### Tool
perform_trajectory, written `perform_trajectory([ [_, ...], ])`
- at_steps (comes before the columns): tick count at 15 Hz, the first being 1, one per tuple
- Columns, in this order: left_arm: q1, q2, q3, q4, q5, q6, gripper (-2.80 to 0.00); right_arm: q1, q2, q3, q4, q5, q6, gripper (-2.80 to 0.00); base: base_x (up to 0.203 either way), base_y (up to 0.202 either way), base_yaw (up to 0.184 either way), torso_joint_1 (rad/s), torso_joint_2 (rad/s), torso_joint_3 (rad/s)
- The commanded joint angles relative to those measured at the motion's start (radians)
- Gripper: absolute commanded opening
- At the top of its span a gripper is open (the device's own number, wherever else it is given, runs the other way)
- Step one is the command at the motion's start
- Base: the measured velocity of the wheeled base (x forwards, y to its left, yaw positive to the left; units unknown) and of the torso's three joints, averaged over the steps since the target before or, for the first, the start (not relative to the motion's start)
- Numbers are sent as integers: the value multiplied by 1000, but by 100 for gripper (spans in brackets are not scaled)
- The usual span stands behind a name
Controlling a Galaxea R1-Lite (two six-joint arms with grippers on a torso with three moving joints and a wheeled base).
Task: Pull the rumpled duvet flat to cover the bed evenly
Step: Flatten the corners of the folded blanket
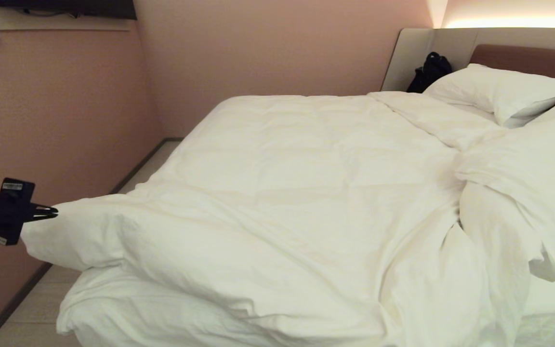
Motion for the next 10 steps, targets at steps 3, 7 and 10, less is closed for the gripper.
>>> perform_trajectory([
  [3,45,59,8,-53,-86,-8,-280,0,0,0,0,0,0,-280,0,0,0,0,0,0],
  [7,45,75,32,-121,-166,-9,-280,0,0,0,0,0,0,-280,0,0,0,0,0,0],
  [10,45,78,31,-123,-194,-8,-109,0,0,0,0,0,0,-280,0,0,0,0,0,0],
])
